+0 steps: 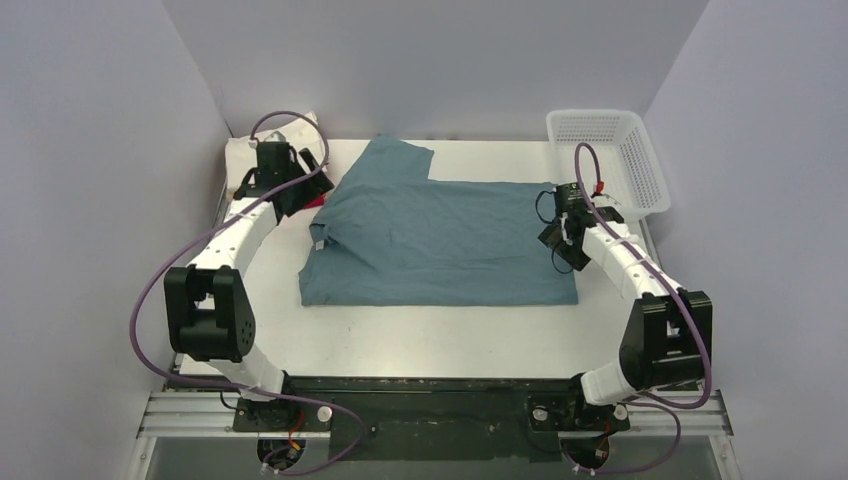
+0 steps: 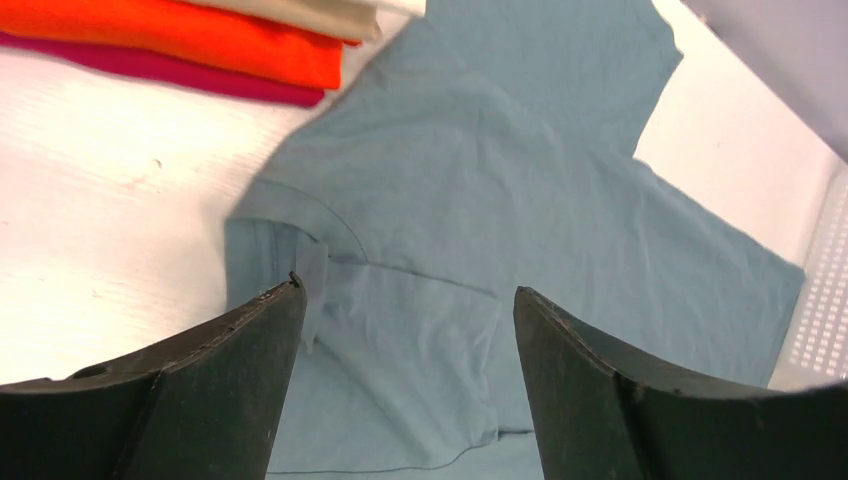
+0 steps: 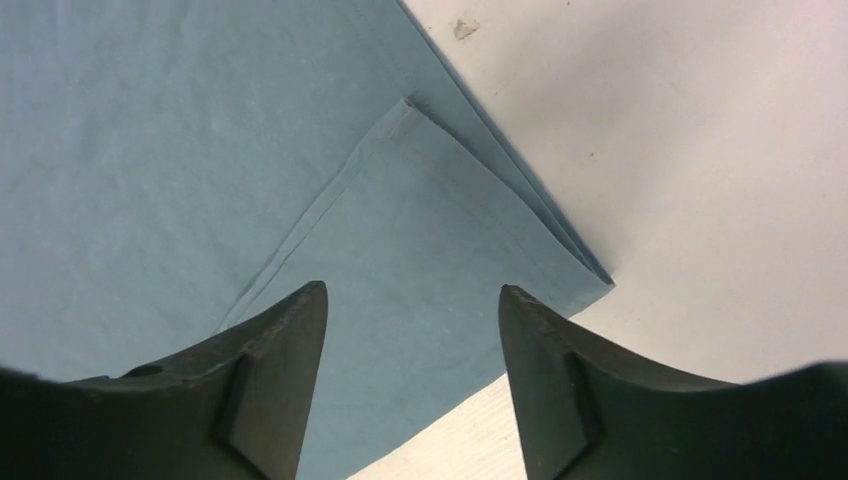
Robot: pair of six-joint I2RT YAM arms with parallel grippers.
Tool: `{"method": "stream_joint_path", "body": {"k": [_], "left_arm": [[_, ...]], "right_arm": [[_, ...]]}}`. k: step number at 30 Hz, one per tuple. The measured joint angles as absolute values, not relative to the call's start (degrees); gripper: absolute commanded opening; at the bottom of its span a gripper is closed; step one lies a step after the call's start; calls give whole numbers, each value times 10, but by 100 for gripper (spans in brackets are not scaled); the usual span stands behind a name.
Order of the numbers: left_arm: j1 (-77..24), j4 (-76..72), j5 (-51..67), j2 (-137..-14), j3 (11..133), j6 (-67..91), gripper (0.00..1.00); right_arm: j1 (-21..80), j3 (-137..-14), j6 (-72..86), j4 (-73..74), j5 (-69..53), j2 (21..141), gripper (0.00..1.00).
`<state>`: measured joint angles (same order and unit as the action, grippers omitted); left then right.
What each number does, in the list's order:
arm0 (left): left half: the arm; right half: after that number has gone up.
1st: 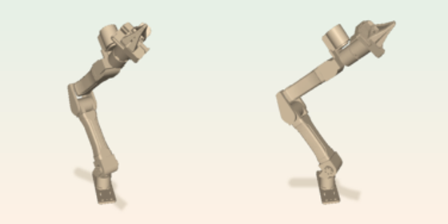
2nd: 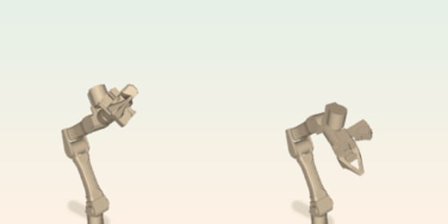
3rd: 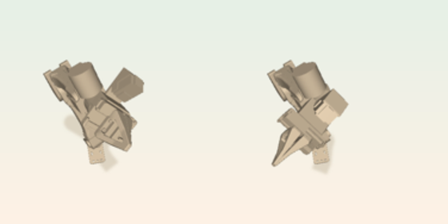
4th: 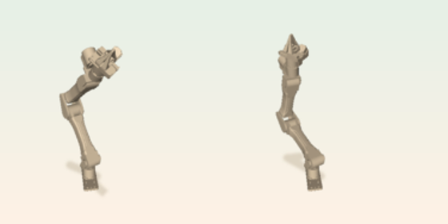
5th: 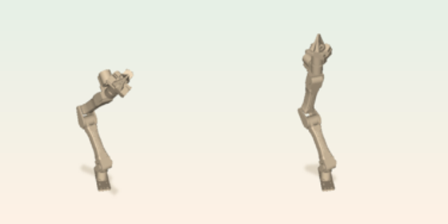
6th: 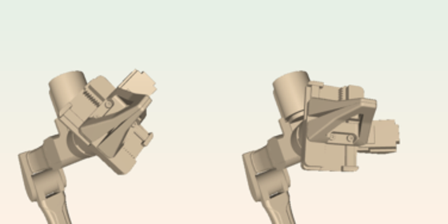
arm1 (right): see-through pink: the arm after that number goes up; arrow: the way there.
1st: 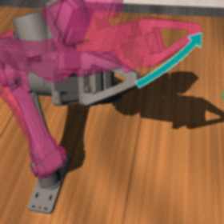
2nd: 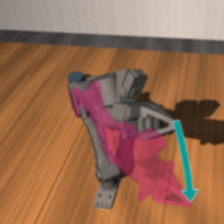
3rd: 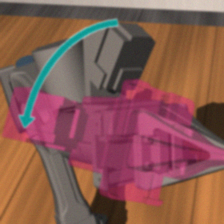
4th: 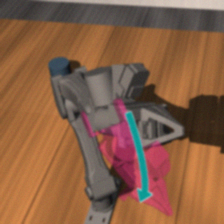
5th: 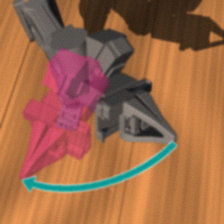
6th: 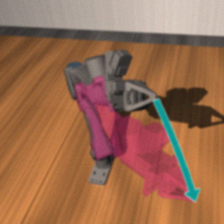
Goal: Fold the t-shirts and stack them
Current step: Fold the flattened tshirt in 1/3 of the way
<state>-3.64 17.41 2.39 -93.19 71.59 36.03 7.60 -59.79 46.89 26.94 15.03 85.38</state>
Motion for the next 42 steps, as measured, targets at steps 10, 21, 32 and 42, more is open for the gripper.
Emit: {"method": "stream_joint_path", "body": {"k": [10,21,32,42], "left_arm": [[-48,235,11,-888,700,362,88],[-105,173,90,-880,489,392,91],[-102,116,79,-829,398,414,93],[-131,269,2,-607,278,520,94]], "right_arm": [[134,-550,460,260,162,739,94],[151,-514,406,162,86,872,93],[154,-440,400,78,59,879,93],[172,-295,426,121,12,686,93]]}}
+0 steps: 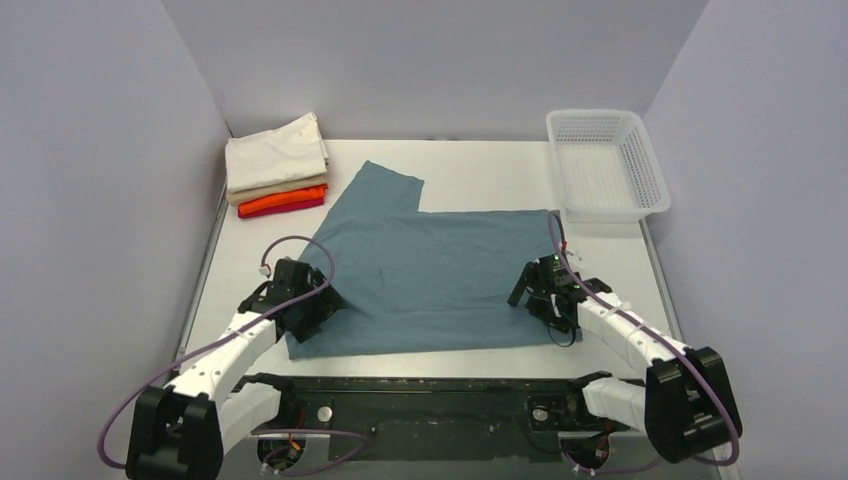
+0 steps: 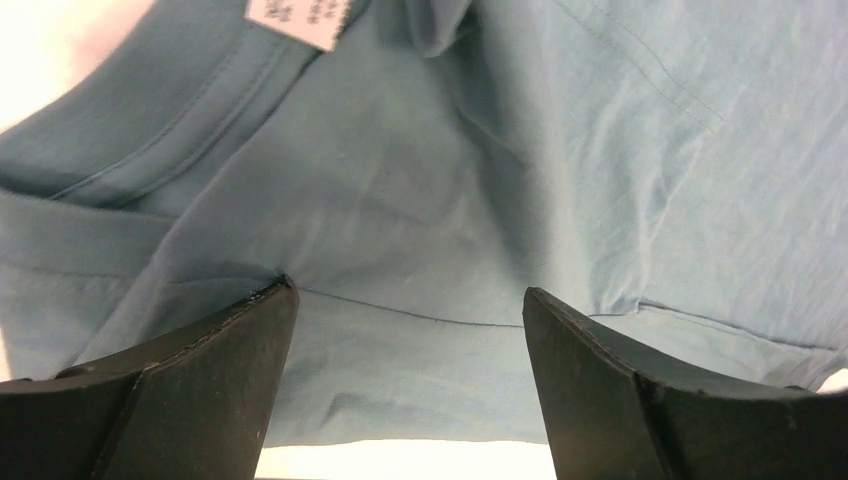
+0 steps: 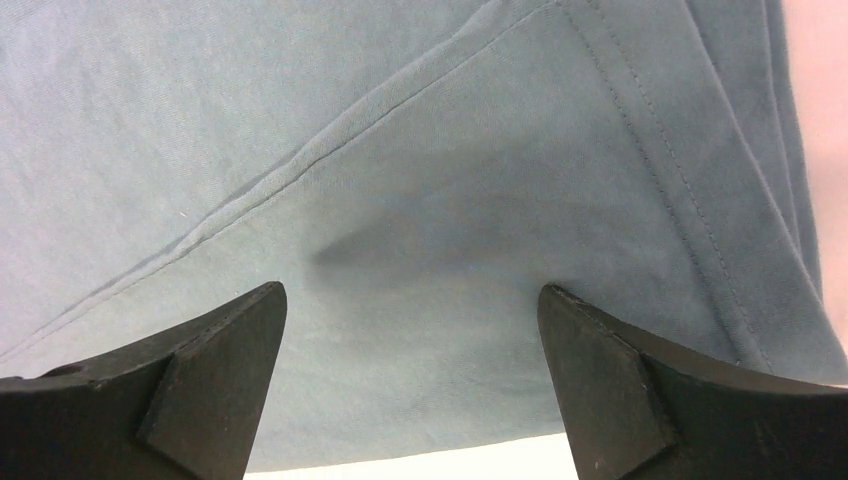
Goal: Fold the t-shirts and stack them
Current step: Fold the flattened tshirt in 1/3 of the way, then grab the side of the flattened tshirt furthest away from the robot with both arms
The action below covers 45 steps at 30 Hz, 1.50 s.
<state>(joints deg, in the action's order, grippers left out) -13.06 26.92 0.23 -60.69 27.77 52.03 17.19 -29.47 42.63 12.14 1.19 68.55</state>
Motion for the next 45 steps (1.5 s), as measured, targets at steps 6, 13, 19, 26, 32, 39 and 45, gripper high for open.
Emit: {"method": "stream_joint_path", "body": {"k": [6,13,19,26,32,39,45], "left_arm": [[-135,335,-23,-517,242,549,94],[-137,362,-47,-512,245,559,95],[-147,373,-57,-516,248,582,95],[-166,432,-77,-479,251,619,95],[-166,451,-109,-486,348,600,95],[-166,350,-98,-674,578,513,95],[-165,288,-72,-963,867,387,95]], "right_arm": [[185,-241,454,166,-5,583,92],[192,-217,488,209,-16,520,93],[192,-217,495,217,-16,519,93],[192,-228,483,244,-16,519,94],[192,-314,454,306,22,521,97],[186,-496,403,268,132,579,98],[163,-631,371,230,178,765,97]]}}
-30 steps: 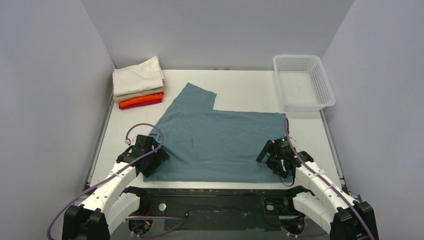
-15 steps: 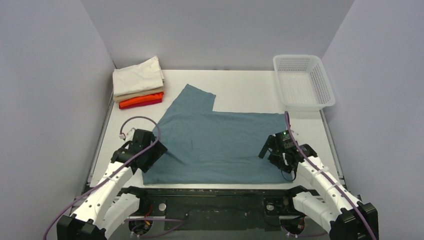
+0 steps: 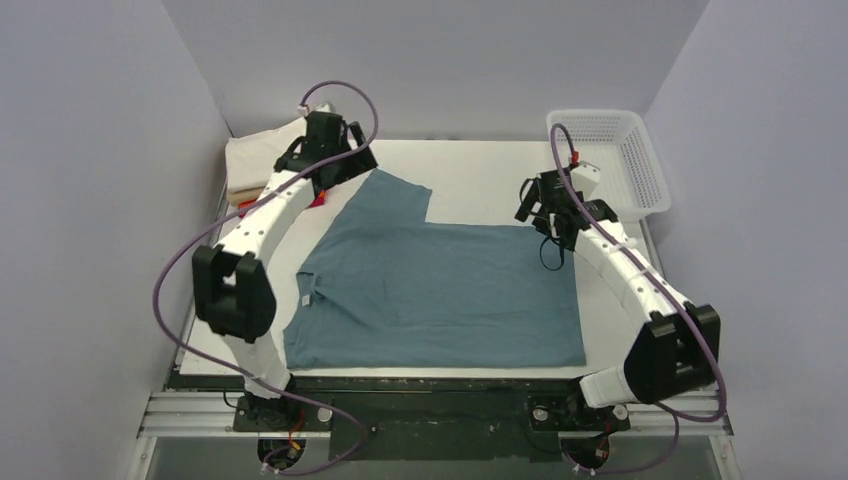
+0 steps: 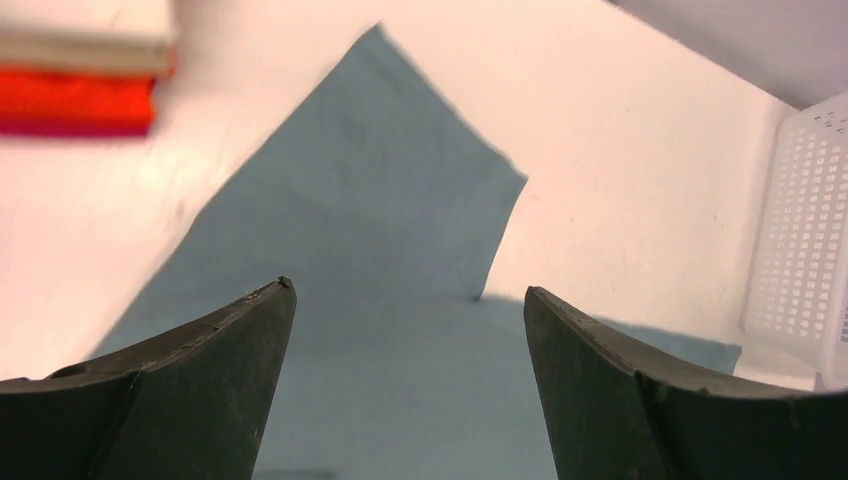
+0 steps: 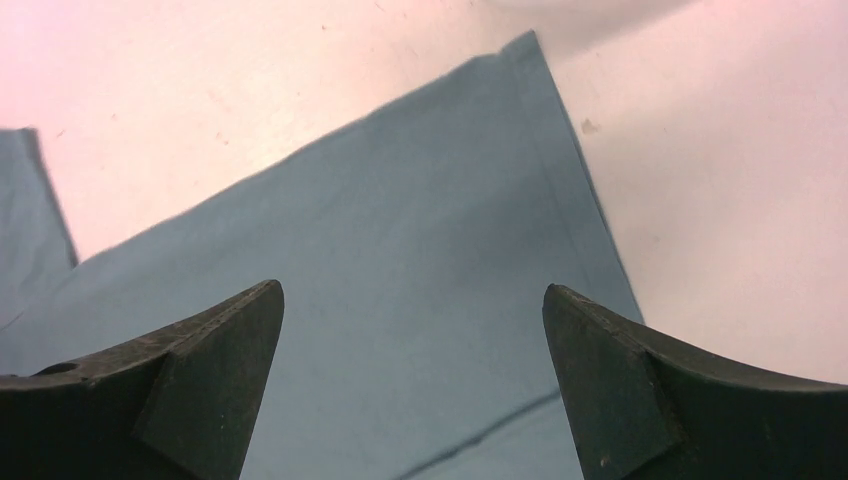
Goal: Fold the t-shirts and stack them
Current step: Grab the side of the flattened tshirt furthest away from the robot with both arms
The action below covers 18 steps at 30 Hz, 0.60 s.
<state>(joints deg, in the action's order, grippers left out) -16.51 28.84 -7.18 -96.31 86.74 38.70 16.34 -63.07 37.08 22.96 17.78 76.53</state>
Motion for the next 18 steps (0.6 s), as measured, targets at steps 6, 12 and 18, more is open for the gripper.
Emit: {"method": "stream_joint_path", "body": {"k": [6,12,18], "left_arm": [[-160,314,-28,-1263,1242,281,90],[-148,302,9,-1486,1497,242,90],[-144,254,7,-1527,1419,254,90]], "right_arm": [[156,-703,350,219,186,911,96],[146,-713,342,216,183,943,96],[131,-712,340,217,174,943,95]]}}
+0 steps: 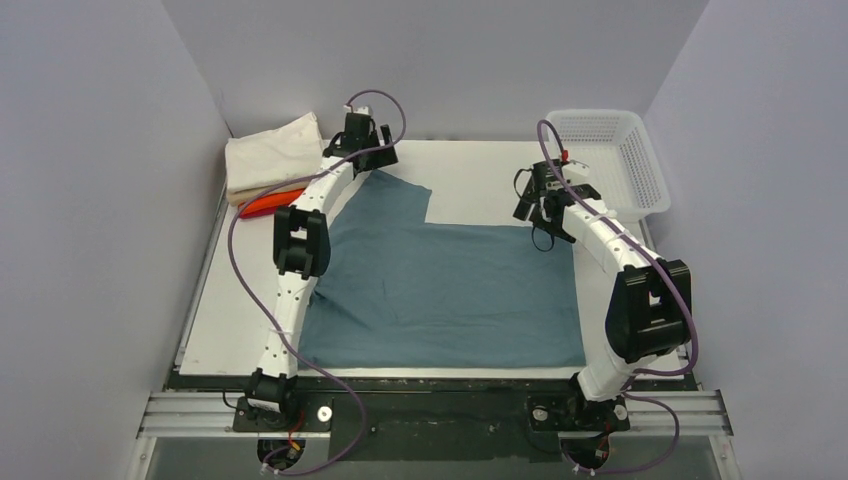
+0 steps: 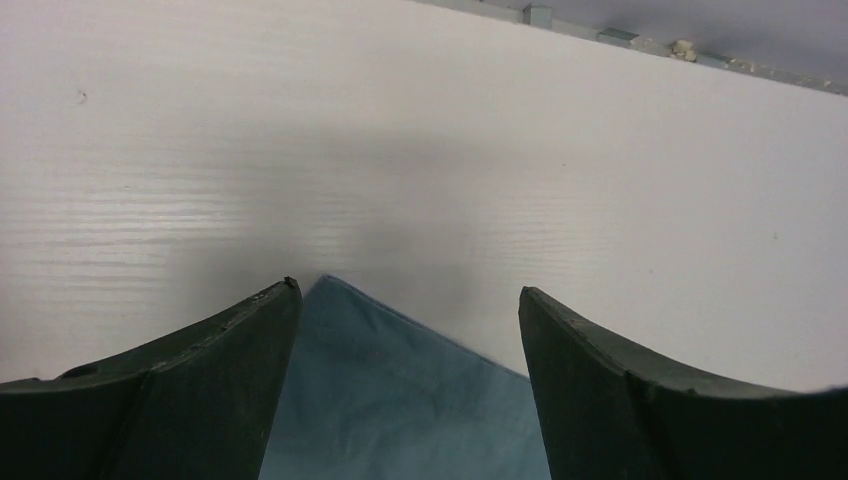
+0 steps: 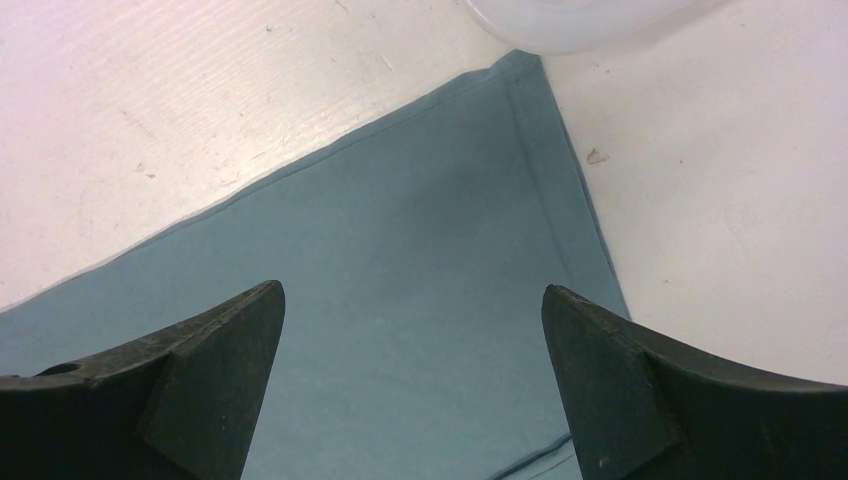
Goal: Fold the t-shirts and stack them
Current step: Grab the side of the flattened tshirt furthest away from the robot with both arms
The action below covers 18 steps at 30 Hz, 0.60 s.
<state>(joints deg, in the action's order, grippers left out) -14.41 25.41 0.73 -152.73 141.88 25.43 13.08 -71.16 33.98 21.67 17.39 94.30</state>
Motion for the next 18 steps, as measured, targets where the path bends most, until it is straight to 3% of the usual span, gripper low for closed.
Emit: {"method": "stream_joint_path", "body": {"k": [18], "left_arm": [[-153,309,-41,-1556,1441,321,71]], "right_arm": [[123,-686,338,215,145,942,95]]}}
